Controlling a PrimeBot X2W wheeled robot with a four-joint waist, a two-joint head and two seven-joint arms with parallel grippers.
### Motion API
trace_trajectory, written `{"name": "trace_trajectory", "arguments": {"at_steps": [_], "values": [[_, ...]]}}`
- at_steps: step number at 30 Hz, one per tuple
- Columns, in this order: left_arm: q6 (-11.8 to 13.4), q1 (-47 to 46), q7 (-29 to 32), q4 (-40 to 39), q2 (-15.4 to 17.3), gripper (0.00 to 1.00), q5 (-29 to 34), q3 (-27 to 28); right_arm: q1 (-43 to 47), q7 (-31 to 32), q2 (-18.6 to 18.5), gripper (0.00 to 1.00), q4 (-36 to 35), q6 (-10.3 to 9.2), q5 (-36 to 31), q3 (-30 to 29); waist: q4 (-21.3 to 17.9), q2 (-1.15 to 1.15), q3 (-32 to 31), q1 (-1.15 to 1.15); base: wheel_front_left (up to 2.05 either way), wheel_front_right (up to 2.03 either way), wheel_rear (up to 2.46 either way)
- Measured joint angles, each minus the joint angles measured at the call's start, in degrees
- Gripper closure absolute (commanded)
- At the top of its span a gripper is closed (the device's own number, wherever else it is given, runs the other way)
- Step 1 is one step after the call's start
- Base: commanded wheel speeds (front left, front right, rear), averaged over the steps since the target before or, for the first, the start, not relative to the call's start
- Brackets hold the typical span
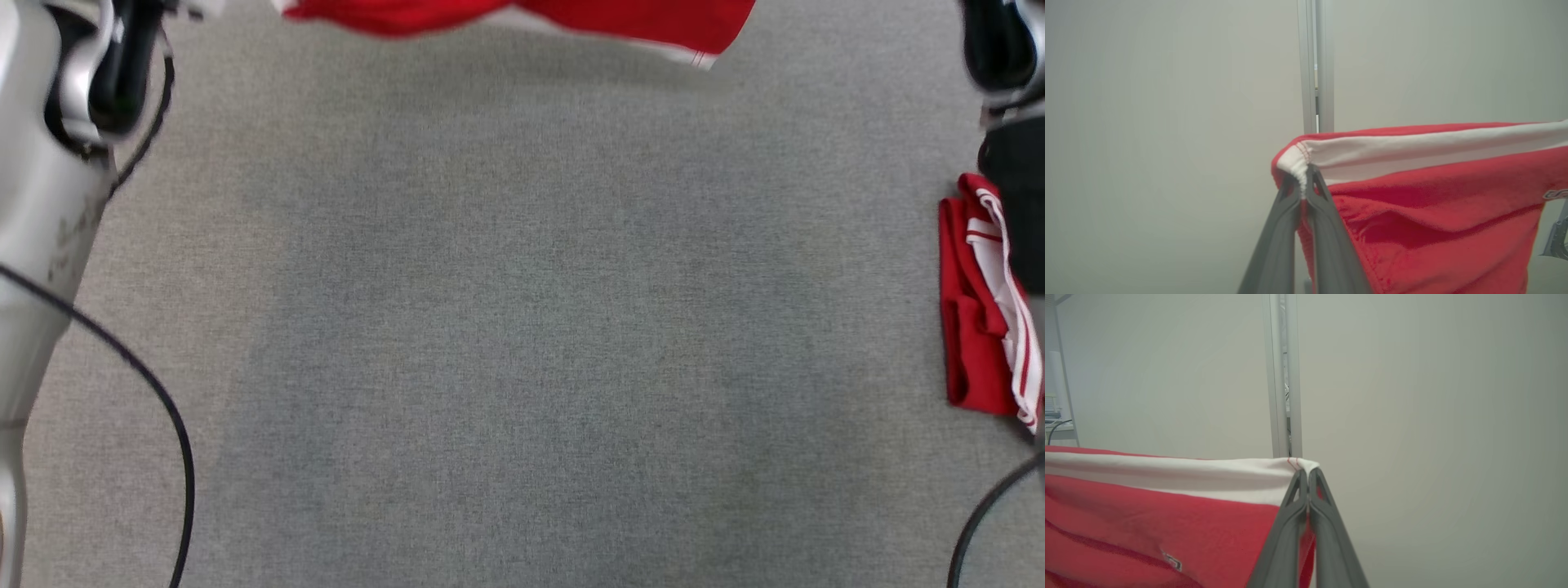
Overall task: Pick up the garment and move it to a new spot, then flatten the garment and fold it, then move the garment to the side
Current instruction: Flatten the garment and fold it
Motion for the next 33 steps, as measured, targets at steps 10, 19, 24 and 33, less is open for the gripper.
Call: {"name": "trace_trajectory", "arguments": {"at_steps": [10,19,24,33], "values": [[-8.9,-12.2,-5.5,26.5,-8.8,1.0,-1.5,0.1,-14.7,-4.9,4.6,1.0,22.9,0.0,-0.2,3.0,0.1,0.0,5.2,0.0,0.0,0.0,0.0],[-12.4,-4.8,-7.9,35.9,-14.4,1.0,-0.6,-2.1,-6.6,-6.1,4.9,1.0,26.6,0.0,6.6,8.6,1.6,0.0,7.4,0.0,0.0,0.0,0.0],[-12.4,3.2,-8.0,30.9,-16.0,1.0,1.1,0.0,4.2,-6.2,2.1,1.0,20.1,-0.01,12.7,10.2,2.6,0.0,7.2,0.0,0.0,0.0,0.0],[-11.8,23.5,-8.0,15.2,-15.9,1.0,7.5,2.3,28.9,-6.2,-2.6,1.0,1.8,-0.01,17.1,9.2,2.2,0.0,4.3,0.0,0.0,0.0,0.0]]}}
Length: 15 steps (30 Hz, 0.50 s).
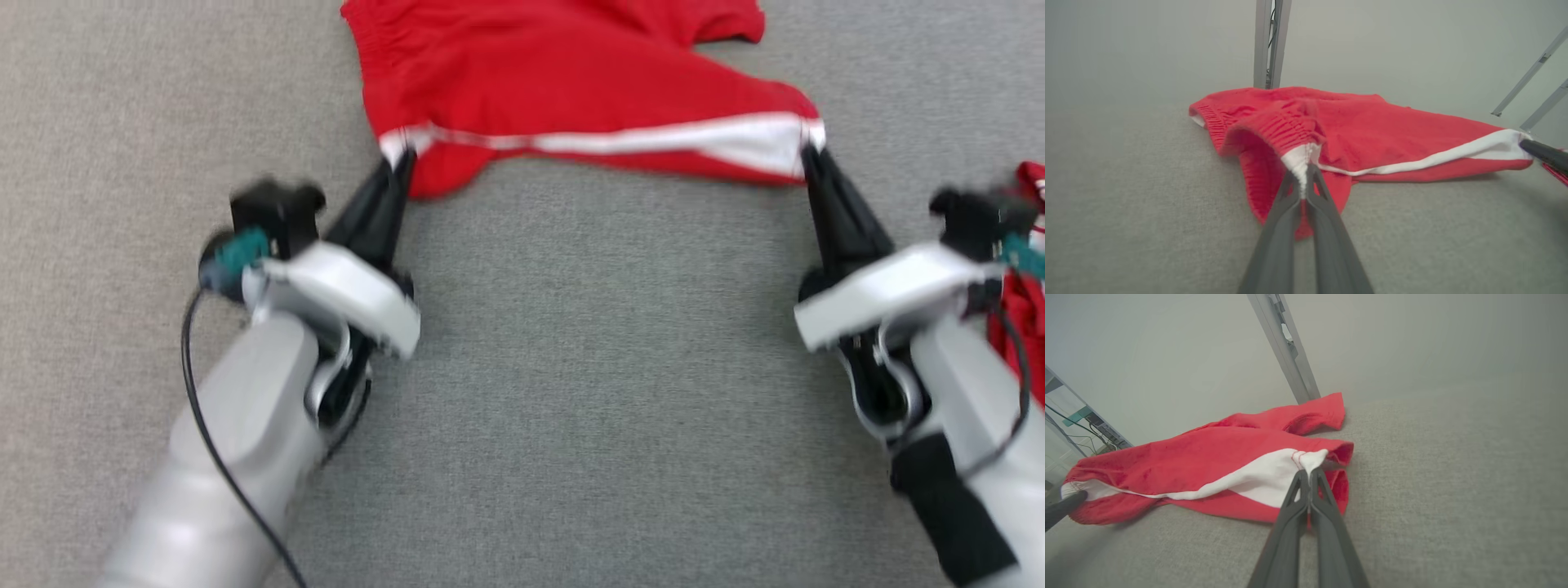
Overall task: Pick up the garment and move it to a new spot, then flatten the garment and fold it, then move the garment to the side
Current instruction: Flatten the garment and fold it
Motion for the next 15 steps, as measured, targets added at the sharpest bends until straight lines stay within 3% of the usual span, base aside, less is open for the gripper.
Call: {"name": "trace_trajectory", "arguments": {"at_steps": [6,11,15], "values": [[0.8,11.5,0.8,-9.2,3.5,1.0,0.6,-1.2,15.5,0.0,-1.3,1.0,-11.2,0.0,-1.2,-3.1,-1.2,0.0,-3.0,0.0,0.0,0.0,0.0],[2.3,20.4,6.9,-18.6,8.8,1.0,-1.0,-1.8,26.2,2.2,-1.1,1.0,-18.9,0.0,-3.9,-7.6,-1.7,0.0,-5.8,0.0,0.0,0.0,0.0],[4.9,27.9,11.2,-28.3,13.4,1.0,-2.2,-1.5,34.1,6.8,1.2,1.0,-26.7,0.0,-6.8,-11.4,-1.9,0.0,-7.6,0.0,0.0,0.0,0.0]]}}
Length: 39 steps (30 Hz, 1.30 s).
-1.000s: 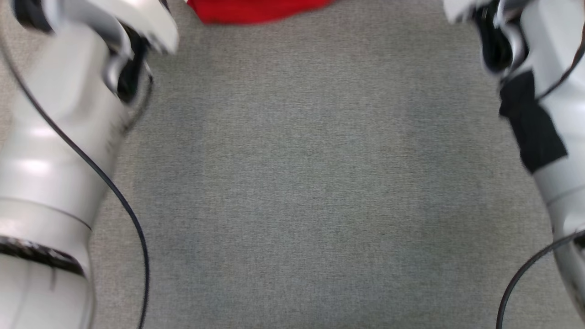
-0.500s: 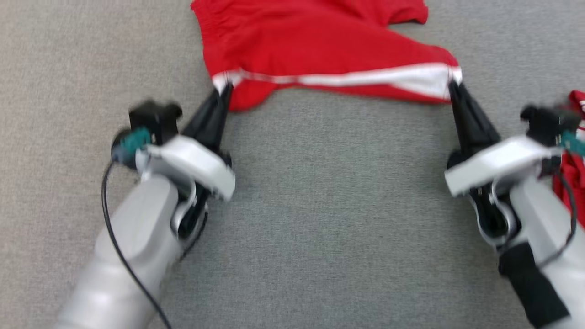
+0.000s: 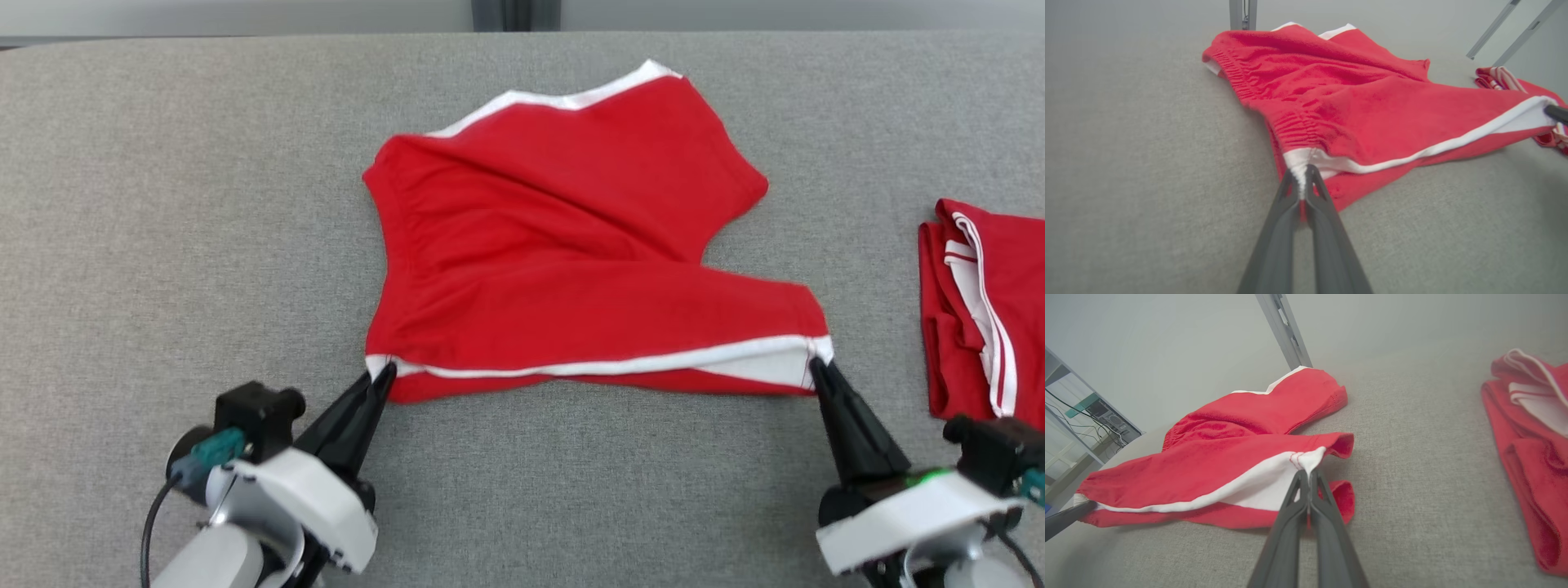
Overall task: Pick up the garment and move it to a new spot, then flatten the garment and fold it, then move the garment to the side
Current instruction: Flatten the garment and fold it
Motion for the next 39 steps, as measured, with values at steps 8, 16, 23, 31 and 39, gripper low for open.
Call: {"name": "trace_trajectory", "arguments": {"at_steps": [8,16,23,31,39], "values": [[9.8,15.6,6.0,-20.0,5.1,1.0,-2.8,2.0,15.6,10.4,7.1,1.0,-15.9,0.0,-5.1,-7.5,0.4,0.0,-1.9,0.0,0.0,0.0,0.0],[14.1,23.1,8.4,-29.3,6.6,1.0,-4.7,2.3,21.2,15.3,8.5,1.0,-22.7,0.0,-5.9,-10.2,0.6,0.0,-2.2,0.0,0.0,0.0,0.0],[14.0,20.9,8.8,-31.6,7.4,1.0,-5.3,4.3,15.9,17.0,8.8,1.0,-25.2,0.0,-8.1,-12.1,1.2,0.0,-1.1,0.0,0.0,0.0,0.0],[9.6,8.7,9.3,-25.6,5.9,1.0,-6.2,5.3,-0.7,20.2,5.2,1.0,-20.1,0.0,-11.0,-12.4,3.7,0.0,1.7,0.0,0.0,0.0,0.0],[2.8,-4.5,9.5,-13.3,-0.8,1.0,-8.8,3.0,-16.4,21.5,0.7,1.0,-7.7,0.0,-9.8,-10.9,7.4,0.0,5.8,0.0,0.0,0.0,0.0]]}}
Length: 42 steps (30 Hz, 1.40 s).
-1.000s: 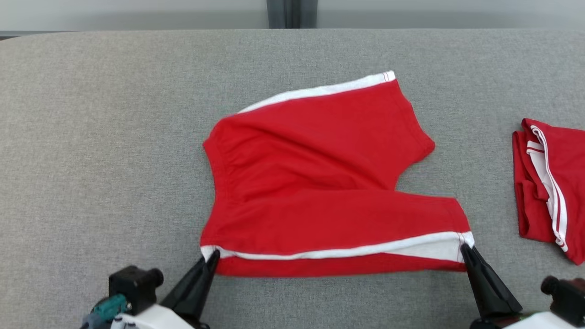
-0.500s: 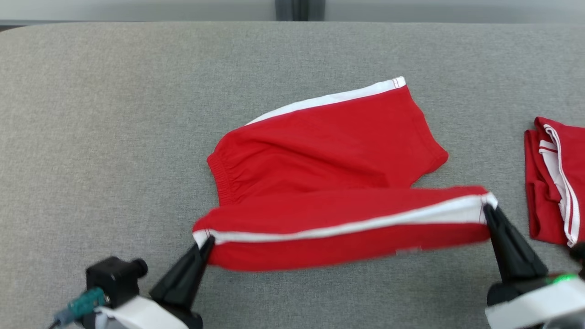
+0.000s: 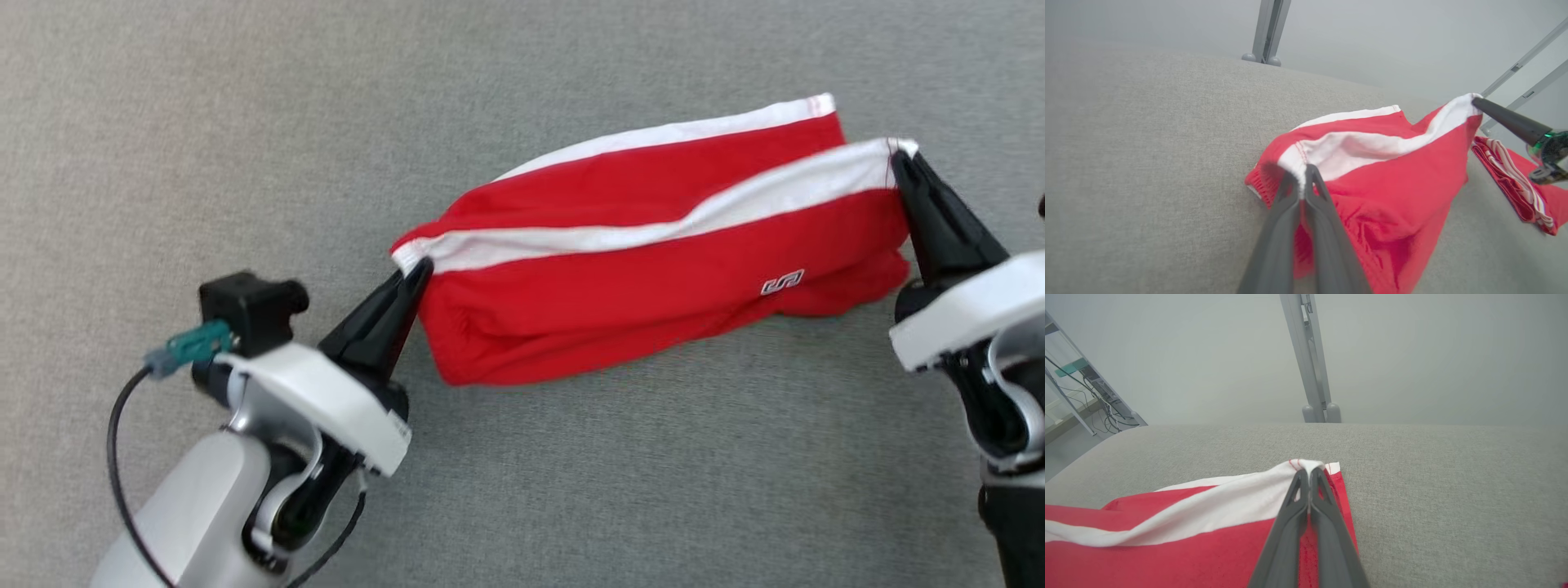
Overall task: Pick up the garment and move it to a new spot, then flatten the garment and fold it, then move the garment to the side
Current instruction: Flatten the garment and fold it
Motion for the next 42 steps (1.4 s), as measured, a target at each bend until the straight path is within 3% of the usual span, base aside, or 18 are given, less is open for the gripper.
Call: {"name": "trace_trajectory", "arguments": {"at_steps": [10,19,20,21,22,30,39,42], "values": [[-4.4,-11.9,-3.8,16.3,-6.7,1.0,0.8,-1.5,-12.8,-2.2,-2.9,1.0,17.1,-0.01,1.5,2.0,3.5,0.0,4.3,0.0,0.0,0.0,0.0],[-7.3,-15.7,-5.2,24.6,-9.4,1.0,0.3,-3.0,-16.8,-4.9,-3.8,1.0,24.3,-0.01,2.8,4.2,3.3,0.0,4.7,0.0,0.0,0.0,0.0],[-7.3,-16.1,-5.5,25.2,-9.4,0.95,0.3,-3.0,-17.1,-5.8,-3.8,0.85,24.5,-0.01,3.2,4.5,3.2,0.0,4.6,0.0,0.0,0.0,0.0],[-7.5,-16.5,-5.9,25.7,-9.4,0.15,0.4,-3.1,-17.5,-5.9,-3.8,0.56,25.0,-0.01,3.9,4.9,3.0,0.0,4.6,0.0,0.0,0.0,0.0],[-7.7,-16.6,-6.1,26.0,-9.4,0.0,0.4,-3.2,-17.6,-6.4,-3.7,0.0,25.3,-0.01,4.4,5.3,2.7,0.0,4.5,0.0,0.0,0.0,0.0],[-6.4,-13.0,-10.8,27.2,-8.1,0.0,-0.5,-0.5,-14.1,-12.7,-3.0,0.0,25.6,-0.01,3.3,3.9,1.0,0.0,1.9,0.0,0.0,0.0,0.0],[1.9,-8.1,-19.0,24.2,-4.5,0.0,4.3,3.5,-4.3,-22.1,0.8,0.0,19.7,-0.01,-3.7,-0.3,-0.6,0.0,-2.5,0.0,0.0,0.0,0.0],[3.2,-7.7,-20.3,22.1,-3.6,0.0,6.9,5.4,-1.0,-24.1,2.3,0.0,17.0,-0.01,-6.7,-1.2,-1.0,0.0,-3.9,0.0,0.0,0.0,0.0]]}}
